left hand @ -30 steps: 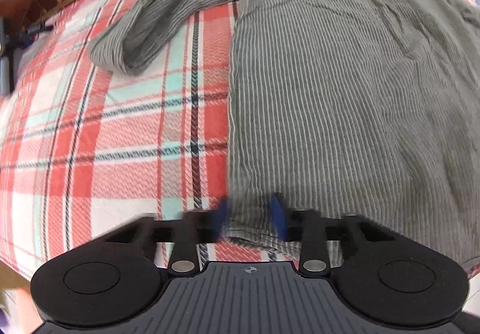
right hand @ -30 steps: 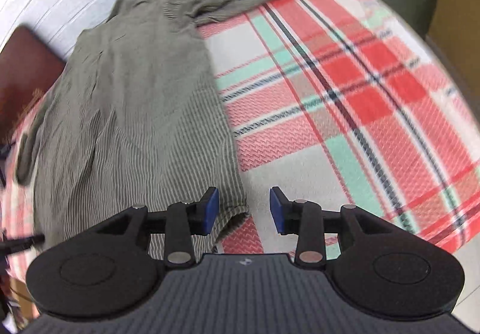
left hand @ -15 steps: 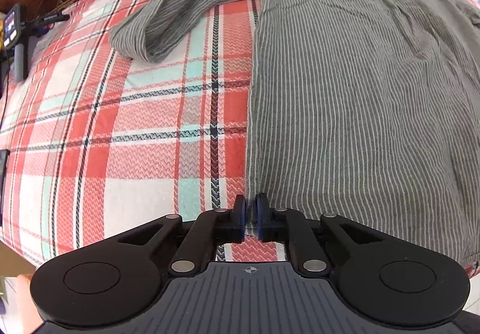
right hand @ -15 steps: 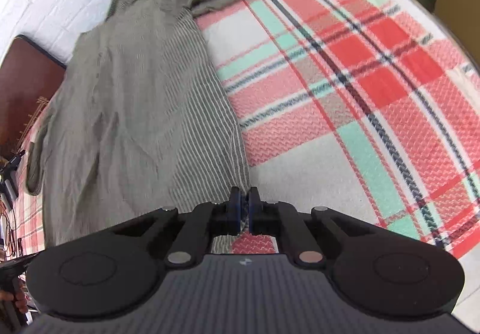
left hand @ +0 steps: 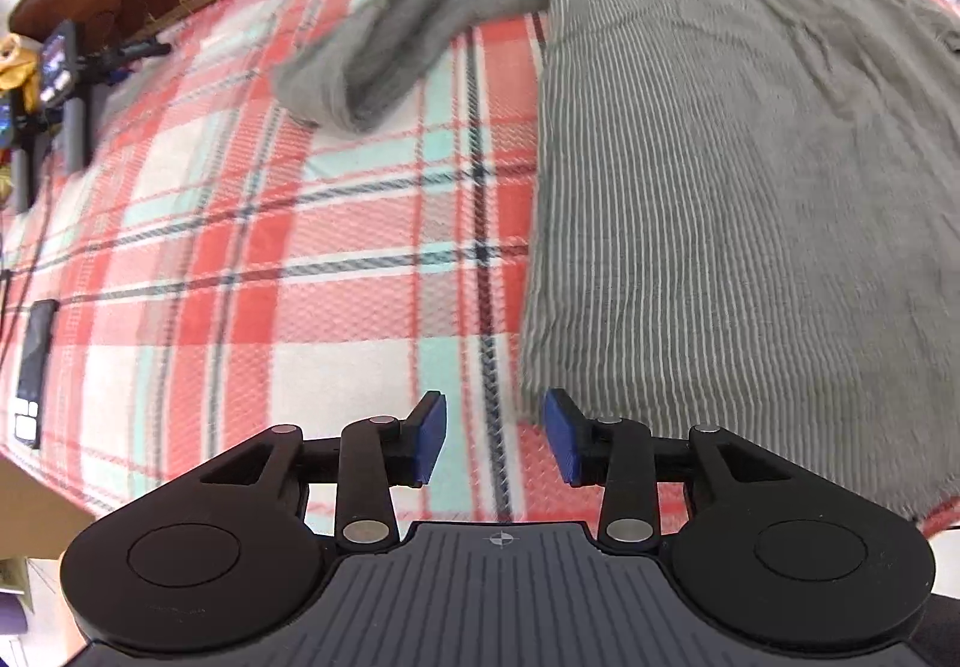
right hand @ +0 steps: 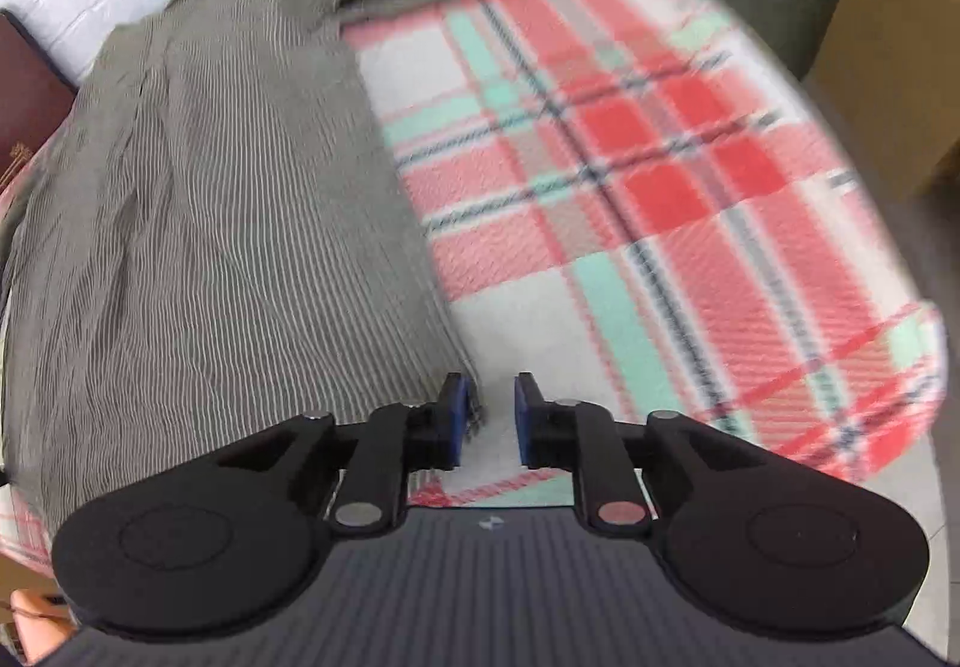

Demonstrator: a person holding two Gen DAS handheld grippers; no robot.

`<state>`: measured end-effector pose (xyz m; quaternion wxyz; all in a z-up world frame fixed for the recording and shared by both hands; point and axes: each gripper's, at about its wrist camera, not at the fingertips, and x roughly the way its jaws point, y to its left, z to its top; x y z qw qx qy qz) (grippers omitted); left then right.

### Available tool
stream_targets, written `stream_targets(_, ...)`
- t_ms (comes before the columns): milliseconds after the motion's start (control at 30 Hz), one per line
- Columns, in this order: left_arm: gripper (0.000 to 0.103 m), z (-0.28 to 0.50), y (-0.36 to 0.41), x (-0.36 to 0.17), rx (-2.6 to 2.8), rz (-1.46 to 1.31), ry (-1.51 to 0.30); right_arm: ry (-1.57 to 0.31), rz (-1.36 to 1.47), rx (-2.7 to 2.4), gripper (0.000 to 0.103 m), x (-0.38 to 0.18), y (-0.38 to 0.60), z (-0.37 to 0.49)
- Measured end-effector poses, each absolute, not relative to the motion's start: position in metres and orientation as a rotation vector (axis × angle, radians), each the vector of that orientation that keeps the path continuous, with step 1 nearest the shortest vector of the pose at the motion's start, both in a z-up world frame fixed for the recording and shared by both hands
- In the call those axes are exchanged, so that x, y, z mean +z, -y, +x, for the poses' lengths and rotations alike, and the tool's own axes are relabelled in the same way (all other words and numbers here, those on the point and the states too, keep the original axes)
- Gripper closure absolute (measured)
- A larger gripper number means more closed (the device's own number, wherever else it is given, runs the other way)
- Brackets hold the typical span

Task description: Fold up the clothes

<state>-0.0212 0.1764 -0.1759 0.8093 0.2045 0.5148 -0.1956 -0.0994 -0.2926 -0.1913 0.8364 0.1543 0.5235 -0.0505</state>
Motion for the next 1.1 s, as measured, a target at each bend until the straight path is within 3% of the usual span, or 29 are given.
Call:
stream_targets(67, 0.048, -0.03, -0.18, -0.161, -0.455, 0.401, -1.095, -1.063, 0.347, -0.057, 0.082, -0.173, 0.284, -0.11)
stream_targets(167, 0.046, -0.051, -0.171, -0.149, -0.549, 0.387, -1.087, -1.054, 0.37, 0.045, 0.073, -0.163, 0.261, -0.119)
stream_targets(767, 0.045, -0.179, -0.067, -0.185, -0.945, 0.979, -0.734, -1.247, 0.157, 0.358, 0.072, -0.189, 0.147, -0.135)
stream_targets(967, 0.045, -0.186, -0.067, -0.194, -0.961, 1.002, -0.737, -1.294, 0.314, 0.27, 0.071, -0.202, 0.172, -0.146)
stream_targets(1100, 0.045, -0.176, -0.068, -0.192, -0.945, 0.89, -0.835, -1.296, 0.405, 0.238, 0.068, -0.209, 0.182, -0.147)
